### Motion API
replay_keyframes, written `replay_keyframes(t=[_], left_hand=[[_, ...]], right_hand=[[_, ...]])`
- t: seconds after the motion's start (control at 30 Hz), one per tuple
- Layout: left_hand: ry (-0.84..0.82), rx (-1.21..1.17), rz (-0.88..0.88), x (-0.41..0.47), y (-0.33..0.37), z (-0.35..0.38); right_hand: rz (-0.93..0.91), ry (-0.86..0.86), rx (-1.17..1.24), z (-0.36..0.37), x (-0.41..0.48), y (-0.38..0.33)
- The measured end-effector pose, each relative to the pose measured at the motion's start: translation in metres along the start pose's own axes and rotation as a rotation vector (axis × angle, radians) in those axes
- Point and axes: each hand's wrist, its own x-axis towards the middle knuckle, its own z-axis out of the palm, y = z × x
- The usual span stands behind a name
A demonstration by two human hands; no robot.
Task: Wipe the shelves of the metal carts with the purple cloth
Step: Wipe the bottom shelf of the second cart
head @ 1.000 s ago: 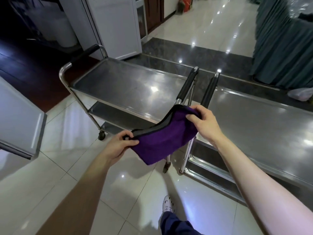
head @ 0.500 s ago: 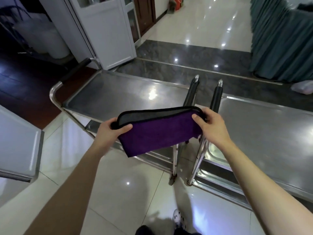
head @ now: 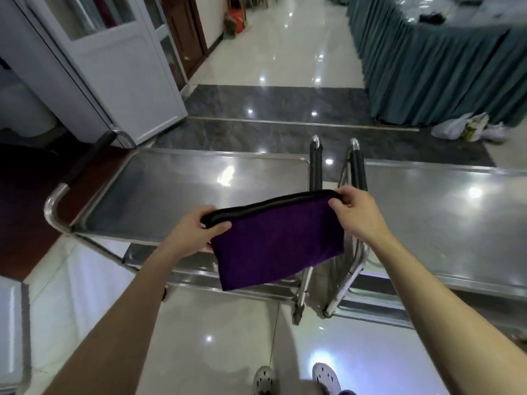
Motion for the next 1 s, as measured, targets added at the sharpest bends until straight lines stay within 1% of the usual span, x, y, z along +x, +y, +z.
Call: replay_keyframes(t=[0.1,0.13,0.17,0.2,0.3,0.33,0.4,0.47,0.53,0.57,0.67,0.73,0.77,0.8,0.87,0.9,0.93,0.97,1.0], left_hand=[[0.068,0.162,0.085,0.013,0.0,-0.015],[0.085,0.174,0.088,0.017,0.0,-0.017],[0.103,0.183,0.087,0.021,0.0,-0.017],[0.122,0.19,0.09,0.025,0.001,-0.015],[0.141,0.153,0.133,0.033,0.004,-0.003],[0.122,0.116,0.15,0.034,0.004,-0.001],[0.08,0.065,0.182,0.039,0.004,-0.002],[0.057,0.138,0.241,0.042,0.002,-0.004],[0.022,0.233,0.279,0.042,0.003,-0.006],[-0.031,0.228,0.286,0.042,0.004,-0.006],[-0.272,0.055,0.238,0.037,0.004,-0.012],[-0.343,0.022,0.251,0.037,-0.001,-0.019],[-0.346,0.001,0.265,0.037,-0.004,-0.021],[-0.328,-0.026,0.274,0.038,-0.005,-0.021],[-0.287,-0.047,0.272,0.04,-0.001,-0.019],[-0.29,-0.046,0.268,0.041,0.003,-0.017],[-0.307,-0.048,0.271,0.043,0.008,-0.015],[-0.329,-0.056,0.269,0.046,0.011,-0.015],[-0.356,-0.073,0.252,0.051,0.012,-0.017]], right_hand=[[0.057,0.036,-0.2,0.009,-0.009,-0.017],[0.089,0.029,-0.241,0.015,-0.012,-0.023],[0.124,0.018,-0.226,0.022,-0.015,-0.029],[0.174,-0.007,-0.133,0.032,-0.019,-0.037],[0.31,-0.118,0.335,0.072,-0.031,-0.06],[0.322,-0.143,0.415,0.083,-0.034,-0.066],[0.312,-0.182,0.476,0.101,-0.039,-0.077],[0.331,-0.197,0.469,0.114,-0.041,-0.085],[0.383,-0.21,0.517,0.125,-0.045,-0.092],[0.391,-0.214,0.55,0.129,-0.046,-0.097],[0.371,-0.261,0.611,0.136,-0.05,-0.107],[0.374,-0.312,0.691,0.133,-0.052,-0.11],[0.333,-0.305,0.662,0.13,-0.053,-0.108],[0.226,-0.249,0.517,0.126,-0.052,-0.105],[-0.032,-0.112,0.003,0.116,-0.049,-0.101],[-0.137,-0.112,-0.193,0.111,-0.046,-0.1],[-0.195,-0.172,-0.302,0.108,-0.042,-0.102],[-0.231,-0.247,-0.344,0.106,-0.037,-0.104],[-0.24,-0.307,-0.318,0.104,-0.033,-0.108]])
